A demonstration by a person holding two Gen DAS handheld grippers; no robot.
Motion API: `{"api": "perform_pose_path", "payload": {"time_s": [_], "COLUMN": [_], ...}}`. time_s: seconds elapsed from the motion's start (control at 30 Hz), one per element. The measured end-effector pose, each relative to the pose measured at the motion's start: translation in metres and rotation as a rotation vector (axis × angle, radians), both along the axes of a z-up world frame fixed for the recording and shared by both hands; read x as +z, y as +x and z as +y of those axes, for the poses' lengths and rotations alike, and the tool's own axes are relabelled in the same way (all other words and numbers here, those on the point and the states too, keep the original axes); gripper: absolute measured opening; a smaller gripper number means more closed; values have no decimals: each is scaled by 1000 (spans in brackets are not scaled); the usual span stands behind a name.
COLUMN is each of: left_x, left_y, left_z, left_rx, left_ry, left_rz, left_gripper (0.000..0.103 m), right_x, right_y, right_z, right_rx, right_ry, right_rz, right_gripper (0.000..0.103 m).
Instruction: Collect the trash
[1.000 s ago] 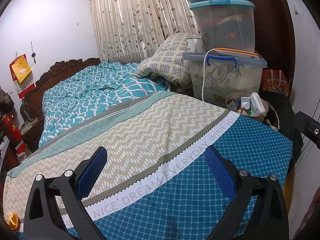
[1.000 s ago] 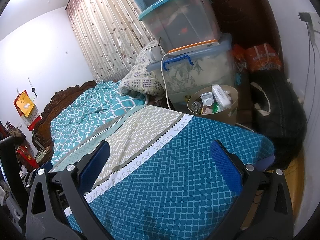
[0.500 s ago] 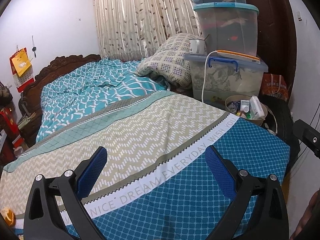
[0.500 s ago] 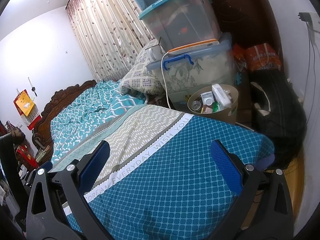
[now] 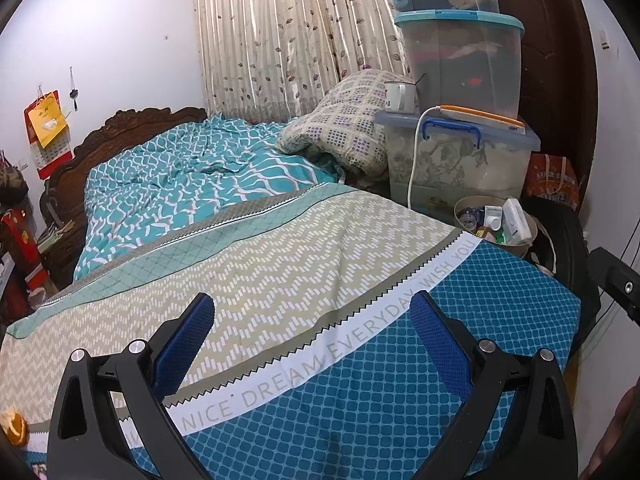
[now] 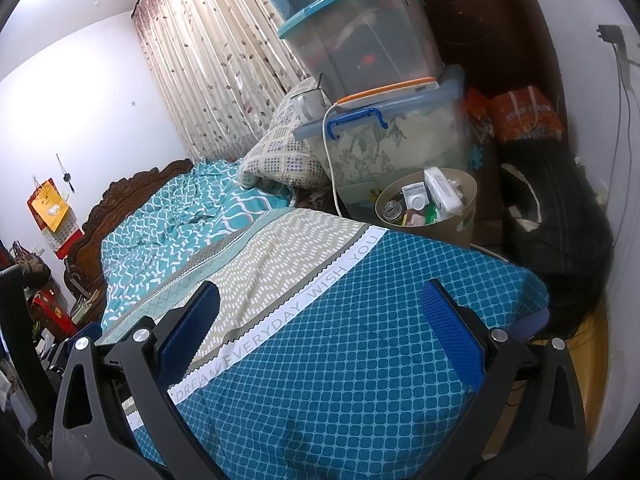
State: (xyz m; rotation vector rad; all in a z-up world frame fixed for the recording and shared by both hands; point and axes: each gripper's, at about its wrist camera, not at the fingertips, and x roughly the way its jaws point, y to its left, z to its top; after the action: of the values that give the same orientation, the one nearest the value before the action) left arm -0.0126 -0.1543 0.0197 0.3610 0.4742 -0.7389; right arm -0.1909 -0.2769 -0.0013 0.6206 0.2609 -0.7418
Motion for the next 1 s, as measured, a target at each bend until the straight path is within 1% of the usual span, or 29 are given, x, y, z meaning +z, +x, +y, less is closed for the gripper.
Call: {"api": "perform_pose_path", "payload": {"time_s": [0.37,1.0], "left_x": [1,0], "left_y": [0,-4], "left_z": [1,-2], "left_rx": [5,-4], "left_ry": [-9,0], "left_rz": [8,19], "left_gripper": [94,94], "right_x": [0,5], "right_y": [1,-1], "right_z": [1,1], "right_rx": [-1,-6], "right_ry": [-3,-13], "right_rz": [0,-6], "right_gripper": [99,99]}}
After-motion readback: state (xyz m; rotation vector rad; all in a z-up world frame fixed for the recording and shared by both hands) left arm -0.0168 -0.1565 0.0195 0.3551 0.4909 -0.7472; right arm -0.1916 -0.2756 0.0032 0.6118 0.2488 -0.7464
